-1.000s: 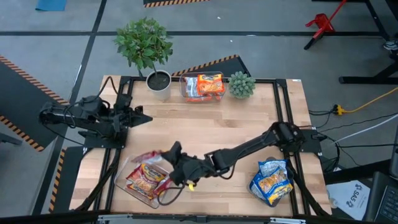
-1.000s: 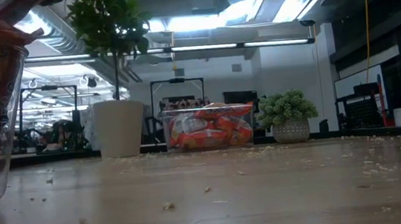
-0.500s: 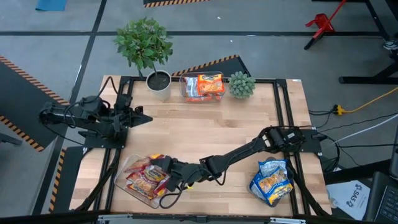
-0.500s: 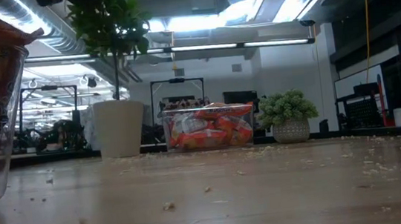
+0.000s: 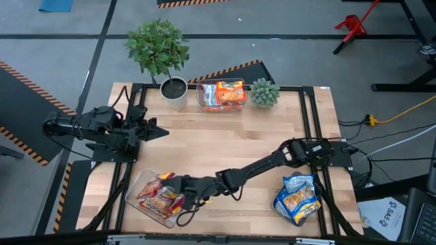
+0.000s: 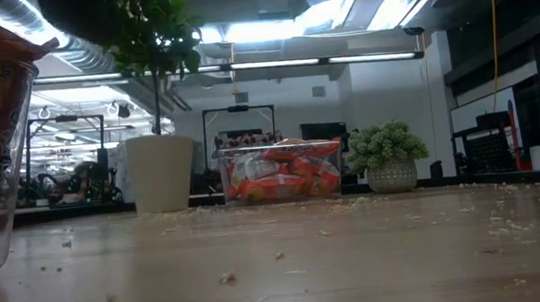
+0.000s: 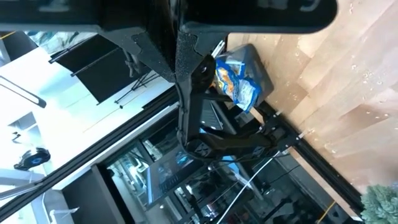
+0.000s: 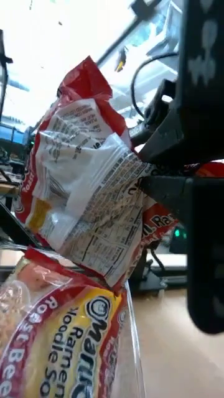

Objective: Sort Maruchan noodles
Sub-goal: Put the red noodle pack into the bottom transparent bin

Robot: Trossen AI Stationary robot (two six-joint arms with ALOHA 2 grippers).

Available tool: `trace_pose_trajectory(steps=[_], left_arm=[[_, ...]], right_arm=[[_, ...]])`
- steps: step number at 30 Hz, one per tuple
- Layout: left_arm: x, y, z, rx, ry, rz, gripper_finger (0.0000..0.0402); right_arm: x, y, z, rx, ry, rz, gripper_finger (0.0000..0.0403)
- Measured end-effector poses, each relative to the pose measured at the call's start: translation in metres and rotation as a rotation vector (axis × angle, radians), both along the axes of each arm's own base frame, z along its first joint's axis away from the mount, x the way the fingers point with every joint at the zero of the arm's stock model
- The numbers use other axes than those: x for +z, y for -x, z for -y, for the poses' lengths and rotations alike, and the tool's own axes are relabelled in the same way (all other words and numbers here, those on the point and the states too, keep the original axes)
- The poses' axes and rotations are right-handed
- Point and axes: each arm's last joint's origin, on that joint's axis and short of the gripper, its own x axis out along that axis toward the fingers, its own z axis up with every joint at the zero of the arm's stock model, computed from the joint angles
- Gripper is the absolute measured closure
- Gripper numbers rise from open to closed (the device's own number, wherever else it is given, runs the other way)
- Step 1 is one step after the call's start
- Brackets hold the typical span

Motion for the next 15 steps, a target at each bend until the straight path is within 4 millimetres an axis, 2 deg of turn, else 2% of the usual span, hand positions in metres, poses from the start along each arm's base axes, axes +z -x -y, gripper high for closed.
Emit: trace_pose_trajectory(steps=[8, 15], left_arm=[[0.0, 0.0, 0.0, 0.0, 0.0, -0.002, 0.0401], [-0.001, 0.0, 0.0, 0.0, -0.001, -0.005, 0.0401]], right_arm=[[-0.031, -0.007, -0.003, 0.089, 0.066, -0.055, 0.0398], [-0.039, -0.007, -0.003, 0.109, 0.117, -0.096, 0.0362]])
